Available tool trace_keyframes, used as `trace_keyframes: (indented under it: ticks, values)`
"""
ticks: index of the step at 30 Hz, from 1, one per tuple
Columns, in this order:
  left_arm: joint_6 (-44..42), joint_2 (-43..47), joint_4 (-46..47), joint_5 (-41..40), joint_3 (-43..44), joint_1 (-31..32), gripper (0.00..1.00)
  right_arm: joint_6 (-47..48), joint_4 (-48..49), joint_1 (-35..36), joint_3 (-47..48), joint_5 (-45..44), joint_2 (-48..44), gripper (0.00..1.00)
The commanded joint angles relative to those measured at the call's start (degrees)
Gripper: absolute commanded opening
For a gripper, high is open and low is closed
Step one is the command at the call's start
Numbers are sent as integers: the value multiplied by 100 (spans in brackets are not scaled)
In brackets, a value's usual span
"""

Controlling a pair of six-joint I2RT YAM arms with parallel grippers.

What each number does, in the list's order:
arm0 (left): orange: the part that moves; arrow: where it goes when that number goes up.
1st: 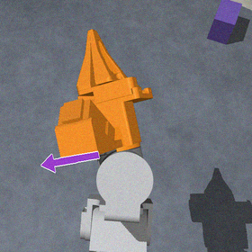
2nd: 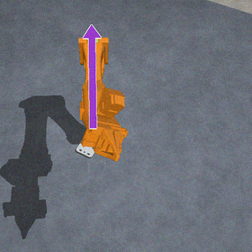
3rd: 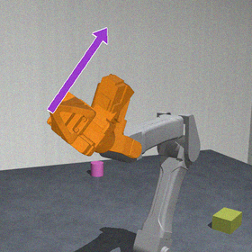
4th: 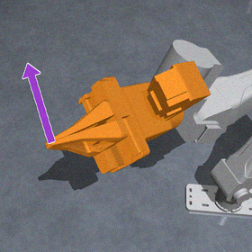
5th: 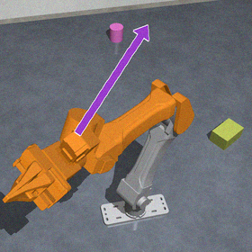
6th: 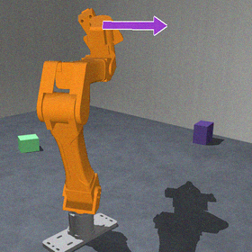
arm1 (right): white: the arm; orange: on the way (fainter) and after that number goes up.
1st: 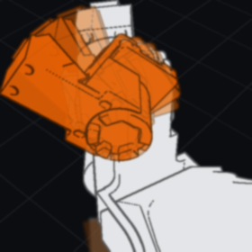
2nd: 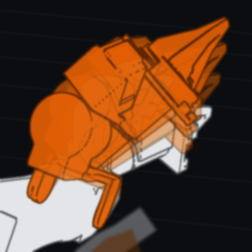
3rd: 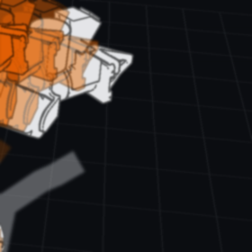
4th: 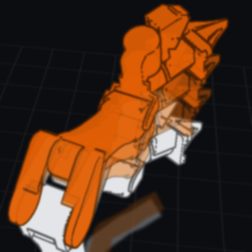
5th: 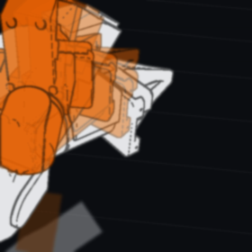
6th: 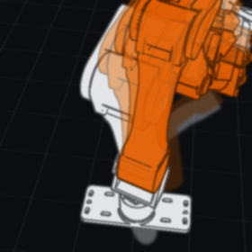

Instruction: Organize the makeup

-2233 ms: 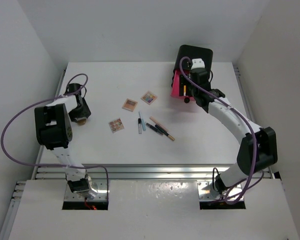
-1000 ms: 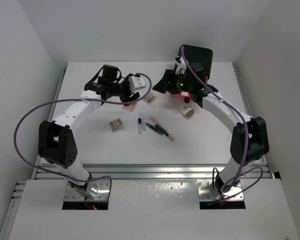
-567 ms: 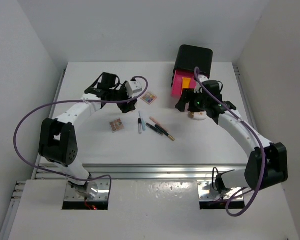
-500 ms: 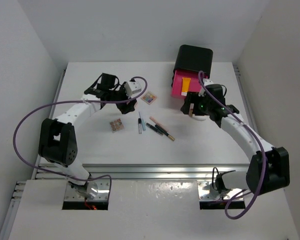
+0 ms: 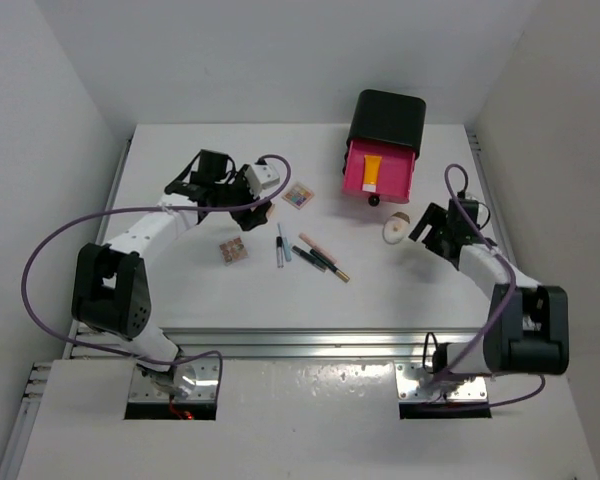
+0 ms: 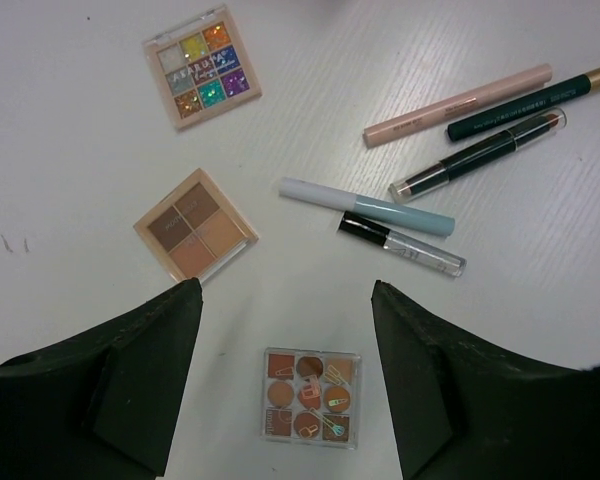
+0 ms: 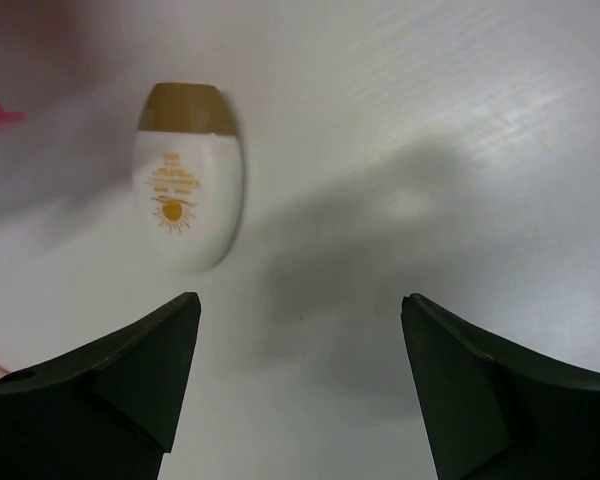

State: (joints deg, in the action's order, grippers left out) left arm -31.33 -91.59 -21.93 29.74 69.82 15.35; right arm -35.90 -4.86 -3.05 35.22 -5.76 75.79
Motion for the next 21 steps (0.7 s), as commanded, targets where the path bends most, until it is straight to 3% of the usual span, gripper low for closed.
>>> trace_keyframes:
  ticks: [1, 4, 7, 11, 15, 18, 21]
  values:
    - [-40, 317, 233, -29, -126, -50, 75, 557, 829, -433, 537, 1903, 699, 82]
    - [-40, 370, 233, -29, -127, -50, 75, 1251, 889, -425, 741, 2272, 1297, 83]
    - [-92, 370, 233, -91, -127, -50, 76, 1551, 1031, -145, 635, 2070, 1421, 86]
    - [-92, 370, 286, -91, -179, -103, 76, 1516, 996, 260, 617, 1046, 1395, 88]
    - [-92, 370, 286, -91, -179, -103, 76, 1463, 1163, 560, 600, 594, 1377, 90]
    - [-145, 370, 286, -91, -179, -103, 76, 1305, 743, 569, 844, -81, 1456, 99]
    - [-198, 370, 286, -91, -179, -103, 76, 1514, 415, 560, 1101, 12, 1605, 100]
